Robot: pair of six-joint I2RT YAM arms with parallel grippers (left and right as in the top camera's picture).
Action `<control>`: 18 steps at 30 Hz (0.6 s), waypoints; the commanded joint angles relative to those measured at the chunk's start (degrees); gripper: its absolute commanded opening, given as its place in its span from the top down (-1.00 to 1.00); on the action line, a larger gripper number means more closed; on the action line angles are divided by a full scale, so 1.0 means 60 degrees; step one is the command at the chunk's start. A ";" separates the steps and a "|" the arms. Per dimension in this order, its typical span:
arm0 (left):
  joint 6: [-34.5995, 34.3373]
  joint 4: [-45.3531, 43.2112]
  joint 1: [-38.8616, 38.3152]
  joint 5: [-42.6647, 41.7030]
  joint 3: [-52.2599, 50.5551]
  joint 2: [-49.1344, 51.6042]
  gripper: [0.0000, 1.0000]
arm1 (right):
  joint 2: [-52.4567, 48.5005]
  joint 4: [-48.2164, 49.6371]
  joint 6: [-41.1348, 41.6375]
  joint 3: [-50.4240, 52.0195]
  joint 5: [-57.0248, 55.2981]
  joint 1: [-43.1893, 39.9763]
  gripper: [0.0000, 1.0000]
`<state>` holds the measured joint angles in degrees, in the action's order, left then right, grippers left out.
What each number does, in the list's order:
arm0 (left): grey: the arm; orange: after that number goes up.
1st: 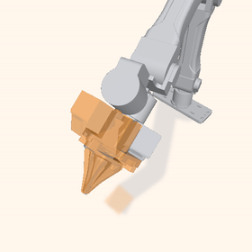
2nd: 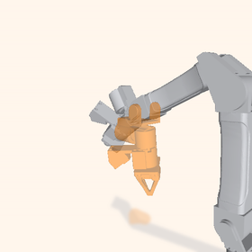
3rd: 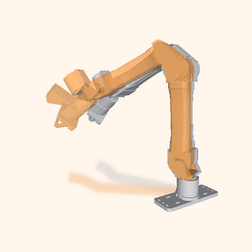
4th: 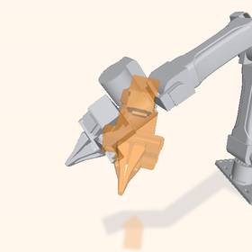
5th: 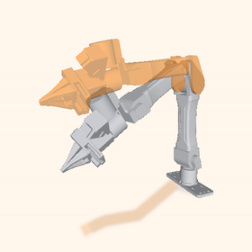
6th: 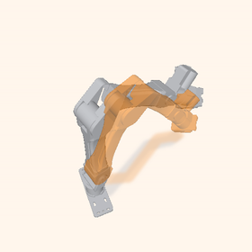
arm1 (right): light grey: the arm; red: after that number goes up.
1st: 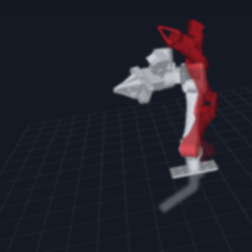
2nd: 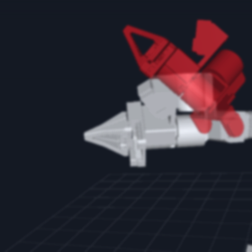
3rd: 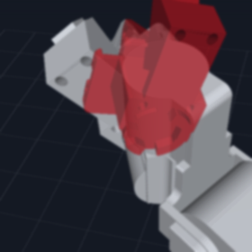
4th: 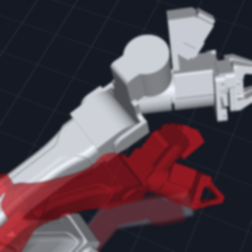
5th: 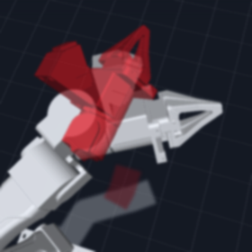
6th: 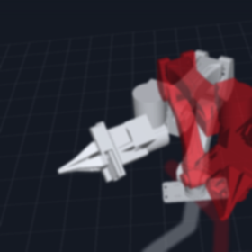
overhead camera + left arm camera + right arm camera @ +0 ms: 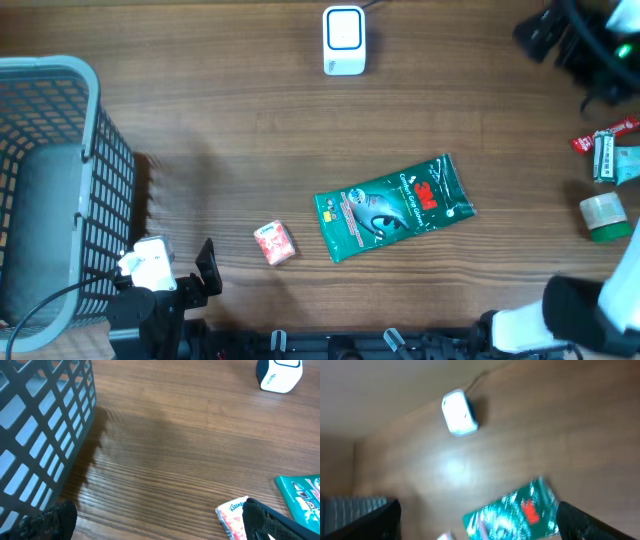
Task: Scan the item barcode
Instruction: 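Reach right gripper to red Kleenex pack and grasp it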
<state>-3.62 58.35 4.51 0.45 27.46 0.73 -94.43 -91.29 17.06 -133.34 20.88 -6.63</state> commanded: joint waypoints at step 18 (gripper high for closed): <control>-0.0047 -0.0029 0.0018 -0.0109 -0.0051 -0.0066 -1.00 | -0.0834 0.7512 0.7399 1.0094 0.1836 0.9194 -0.99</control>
<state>-3.62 58.35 4.51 0.45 27.46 0.73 -99.55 -48.21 49.28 -75.57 32.80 43.94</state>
